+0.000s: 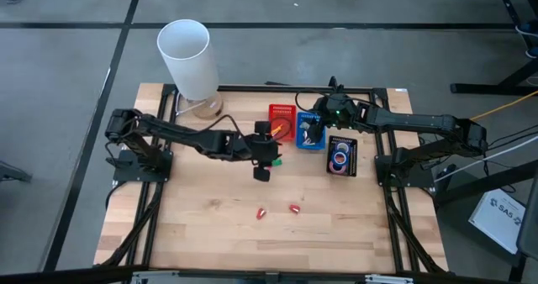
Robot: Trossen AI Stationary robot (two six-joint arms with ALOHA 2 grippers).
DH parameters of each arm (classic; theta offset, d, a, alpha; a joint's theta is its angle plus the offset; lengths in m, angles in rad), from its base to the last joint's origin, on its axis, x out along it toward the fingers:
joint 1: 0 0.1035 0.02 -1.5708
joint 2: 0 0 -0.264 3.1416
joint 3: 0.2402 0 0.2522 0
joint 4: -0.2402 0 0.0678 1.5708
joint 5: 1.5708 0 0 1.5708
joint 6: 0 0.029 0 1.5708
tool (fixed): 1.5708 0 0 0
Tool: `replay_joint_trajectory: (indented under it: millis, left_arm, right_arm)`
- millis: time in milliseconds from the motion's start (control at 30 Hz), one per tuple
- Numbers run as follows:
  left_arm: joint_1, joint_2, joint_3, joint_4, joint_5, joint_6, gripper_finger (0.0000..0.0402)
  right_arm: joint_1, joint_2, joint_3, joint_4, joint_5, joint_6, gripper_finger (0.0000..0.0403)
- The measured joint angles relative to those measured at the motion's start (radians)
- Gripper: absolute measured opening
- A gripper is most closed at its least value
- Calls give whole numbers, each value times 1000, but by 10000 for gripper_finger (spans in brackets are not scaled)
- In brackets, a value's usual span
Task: Pick and place Stapler, Stapler remover, tape
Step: Put the top red mini-stapler into the red bin
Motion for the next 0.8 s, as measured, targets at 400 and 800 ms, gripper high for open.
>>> replay_joint_trajectory:
  millis: [400, 800]
  left_arm:
    - [-66, 1, -42, -116, 104, 191, 150]
    - [-75, 44, -42, -252, 138, 549, 150]
  right_arm:
    - [0, 0, 0, -17, -9, -30, 197]
    - [0, 0, 0, -53, -11, -56, 197]
